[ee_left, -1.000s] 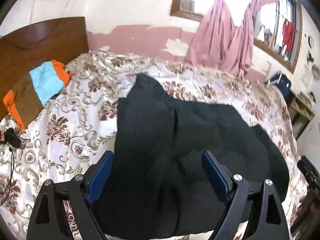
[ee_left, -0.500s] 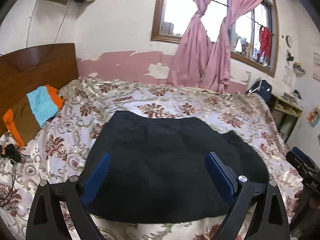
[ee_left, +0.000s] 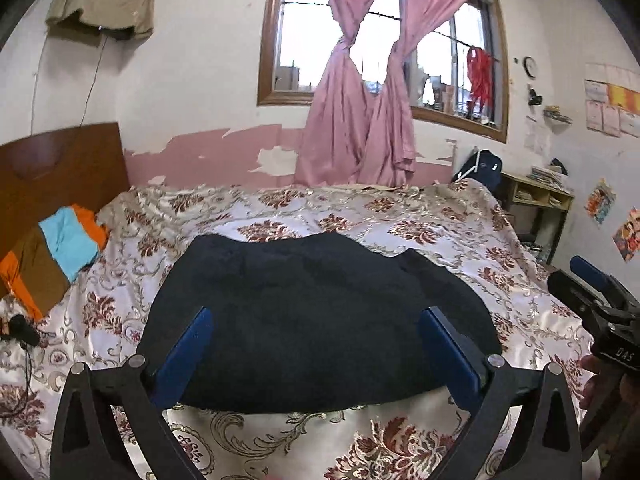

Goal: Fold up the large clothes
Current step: 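Lower the folded trousers onto the bed and open both tools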

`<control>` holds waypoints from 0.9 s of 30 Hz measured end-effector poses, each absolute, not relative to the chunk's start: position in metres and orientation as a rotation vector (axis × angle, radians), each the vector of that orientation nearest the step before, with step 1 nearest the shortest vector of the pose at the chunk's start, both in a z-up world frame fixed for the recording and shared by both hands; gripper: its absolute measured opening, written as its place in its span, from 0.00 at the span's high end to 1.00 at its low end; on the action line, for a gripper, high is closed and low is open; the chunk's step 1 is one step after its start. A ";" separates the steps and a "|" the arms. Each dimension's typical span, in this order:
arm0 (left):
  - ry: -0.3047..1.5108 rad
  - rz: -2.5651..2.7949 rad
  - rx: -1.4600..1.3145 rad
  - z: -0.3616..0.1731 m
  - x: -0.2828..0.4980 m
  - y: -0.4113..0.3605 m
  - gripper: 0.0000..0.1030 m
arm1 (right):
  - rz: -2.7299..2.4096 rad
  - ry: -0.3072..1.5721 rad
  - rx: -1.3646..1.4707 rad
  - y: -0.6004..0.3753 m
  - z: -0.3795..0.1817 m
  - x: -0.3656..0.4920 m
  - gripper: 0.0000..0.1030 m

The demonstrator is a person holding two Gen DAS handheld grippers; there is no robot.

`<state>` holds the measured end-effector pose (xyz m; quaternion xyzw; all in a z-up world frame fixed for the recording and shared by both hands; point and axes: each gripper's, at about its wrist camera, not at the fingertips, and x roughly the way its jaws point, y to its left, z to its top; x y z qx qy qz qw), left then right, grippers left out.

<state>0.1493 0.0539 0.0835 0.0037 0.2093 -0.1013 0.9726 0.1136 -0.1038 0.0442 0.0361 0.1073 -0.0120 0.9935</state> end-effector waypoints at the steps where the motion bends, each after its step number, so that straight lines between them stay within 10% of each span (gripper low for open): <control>1: 0.409 -0.197 0.013 0.086 0.143 0.053 0.00 | -0.027 0.209 0.075 -0.103 0.045 0.107 0.01; 27: 0.294 -0.010 0.028 0.082 0.032 0.080 0.00 | -0.070 0.113 0.081 -0.081 0.038 0.006 0.01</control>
